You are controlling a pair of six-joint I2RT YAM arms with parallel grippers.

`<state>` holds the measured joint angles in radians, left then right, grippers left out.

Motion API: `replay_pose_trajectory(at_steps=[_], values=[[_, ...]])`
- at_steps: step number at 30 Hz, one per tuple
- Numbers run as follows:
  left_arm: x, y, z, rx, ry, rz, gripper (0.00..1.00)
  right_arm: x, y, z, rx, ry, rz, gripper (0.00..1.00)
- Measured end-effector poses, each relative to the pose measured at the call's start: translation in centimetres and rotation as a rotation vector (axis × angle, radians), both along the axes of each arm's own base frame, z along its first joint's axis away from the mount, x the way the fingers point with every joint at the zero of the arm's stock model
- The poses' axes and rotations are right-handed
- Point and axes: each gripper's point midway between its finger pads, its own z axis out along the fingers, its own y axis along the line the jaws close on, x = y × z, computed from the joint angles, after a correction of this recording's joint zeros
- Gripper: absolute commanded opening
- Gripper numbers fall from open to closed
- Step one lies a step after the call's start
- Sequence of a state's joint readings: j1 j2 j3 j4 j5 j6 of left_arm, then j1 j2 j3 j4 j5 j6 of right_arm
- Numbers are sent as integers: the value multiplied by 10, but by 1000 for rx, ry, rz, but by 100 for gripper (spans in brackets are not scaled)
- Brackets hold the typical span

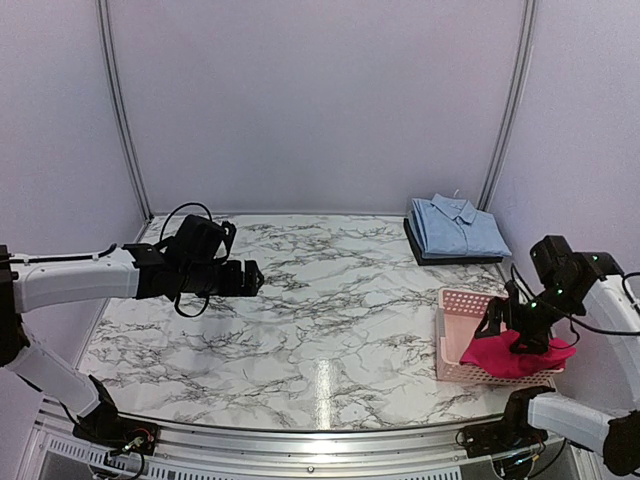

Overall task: Fold and stack the mixed laundry pile
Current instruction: Pick up the crumpled T-shirt from the bin.

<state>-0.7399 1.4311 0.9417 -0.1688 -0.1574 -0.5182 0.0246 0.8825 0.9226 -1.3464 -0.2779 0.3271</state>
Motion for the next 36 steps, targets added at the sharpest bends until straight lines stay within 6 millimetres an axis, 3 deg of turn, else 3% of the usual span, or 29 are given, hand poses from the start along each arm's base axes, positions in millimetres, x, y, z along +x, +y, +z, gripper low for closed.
replay_pose_trajectory(at_steps=[2,5,12,19,26,29,36], values=[[-1,-1,-1,-4,2,3,99,-14,0,-20,11,69,-30,98],[-1,0,-3,-10,2,16,99,-16,-1,-21,14,70,-73,98],[3,2,-4,-18,-10,42,99,-2,-3,-26,2,109,-107,99],[7,3,-9,4,-14,60,99,34,-18,-33,-124,167,-36,96],[17,-2,-16,18,-4,75,99,37,-5,-58,-219,262,113,95],[22,-4,-15,19,-7,88,99,37,-5,-66,-241,295,136,83],[31,-7,-13,24,-20,111,99,43,-7,-94,-271,363,152,5]])
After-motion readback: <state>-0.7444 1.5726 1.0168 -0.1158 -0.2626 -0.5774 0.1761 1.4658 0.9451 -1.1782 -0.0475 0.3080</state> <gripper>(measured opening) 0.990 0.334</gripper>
